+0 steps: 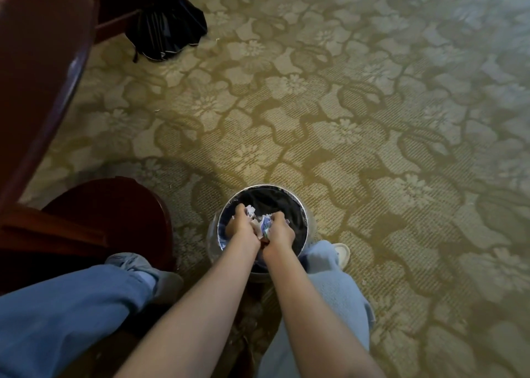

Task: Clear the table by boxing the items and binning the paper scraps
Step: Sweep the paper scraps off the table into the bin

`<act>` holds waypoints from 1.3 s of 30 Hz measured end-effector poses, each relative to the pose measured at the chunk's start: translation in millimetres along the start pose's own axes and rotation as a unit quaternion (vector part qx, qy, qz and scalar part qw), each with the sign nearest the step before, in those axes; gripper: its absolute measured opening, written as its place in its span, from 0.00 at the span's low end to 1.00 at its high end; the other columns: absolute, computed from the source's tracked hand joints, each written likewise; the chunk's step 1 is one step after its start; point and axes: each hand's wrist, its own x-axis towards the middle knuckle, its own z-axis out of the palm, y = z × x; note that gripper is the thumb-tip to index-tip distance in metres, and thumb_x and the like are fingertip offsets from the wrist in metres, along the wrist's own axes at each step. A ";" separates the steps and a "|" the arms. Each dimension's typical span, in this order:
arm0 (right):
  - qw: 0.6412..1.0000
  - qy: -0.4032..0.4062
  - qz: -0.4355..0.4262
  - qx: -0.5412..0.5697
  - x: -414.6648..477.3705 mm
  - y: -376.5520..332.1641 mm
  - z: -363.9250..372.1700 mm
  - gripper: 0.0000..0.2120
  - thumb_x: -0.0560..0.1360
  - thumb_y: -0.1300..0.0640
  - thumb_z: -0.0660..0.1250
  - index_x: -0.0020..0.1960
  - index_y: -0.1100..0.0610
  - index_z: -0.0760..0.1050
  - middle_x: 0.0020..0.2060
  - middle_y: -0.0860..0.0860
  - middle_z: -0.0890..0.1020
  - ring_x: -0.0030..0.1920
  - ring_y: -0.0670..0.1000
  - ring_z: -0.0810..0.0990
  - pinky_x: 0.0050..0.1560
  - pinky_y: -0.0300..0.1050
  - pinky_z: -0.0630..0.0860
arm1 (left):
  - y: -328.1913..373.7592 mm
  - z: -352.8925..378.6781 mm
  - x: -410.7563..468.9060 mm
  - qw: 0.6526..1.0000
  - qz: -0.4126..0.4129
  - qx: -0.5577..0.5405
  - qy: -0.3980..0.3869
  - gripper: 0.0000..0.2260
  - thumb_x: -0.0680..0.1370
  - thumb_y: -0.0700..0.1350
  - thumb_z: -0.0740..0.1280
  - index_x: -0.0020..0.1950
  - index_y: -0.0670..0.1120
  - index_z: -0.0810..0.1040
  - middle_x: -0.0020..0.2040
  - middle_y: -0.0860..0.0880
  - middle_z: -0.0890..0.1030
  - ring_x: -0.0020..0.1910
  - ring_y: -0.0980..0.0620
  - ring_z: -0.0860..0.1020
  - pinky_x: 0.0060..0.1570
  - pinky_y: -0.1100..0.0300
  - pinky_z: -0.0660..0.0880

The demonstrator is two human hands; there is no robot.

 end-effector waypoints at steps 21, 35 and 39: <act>0.994 -0.041 0.069 0.074 28.6 6.6 9.0 0.23 0.75 0.53 0.66 0.66 0.61 0.68 0.55 0.61 0.80 0.51 0.61 0.81 0.47 0.55 0.78 | 0.6 -3.2 25.2 0.999 -0.022 0.020 -0.027 0.22 0.82 0.51 0.51 0.71 0.40 0.66 0.69 0.38 0.70 0.68 0.40 0.69 0.62 0.47 0.68; 0.993 -0.025 0.072 0.087 23.2 -5.3 -2.0 0.17 0.79 0.55 0.57 0.63 0.63 0.69 0.67 0.60 0.70 0.68 0.59 0.68 0.67 0.52 0.68 | 12.7 -15.3 18.0 0.995 -0.062 0.076 -0.034 0.24 0.82 0.55 0.49 0.74 0.44 0.62 0.74 0.39 0.61 0.72 0.38 0.60 0.69 0.41 0.56; 0.996 -0.020 0.047 0.067 16.8 -11.2 -7.7 0.20 0.81 0.55 0.54 0.70 0.63 0.64 0.68 0.61 0.68 0.69 0.59 0.68 0.66 0.51 0.67 | 22.7 -21.6 7.2 0.993 -0.041 0.095 -0.056 0.24 0.82 0.54 0.48 0.74 0.45 0.61 0.74 0.39 0.61 0.73 0.40 0.60 0.69 0.47 0.59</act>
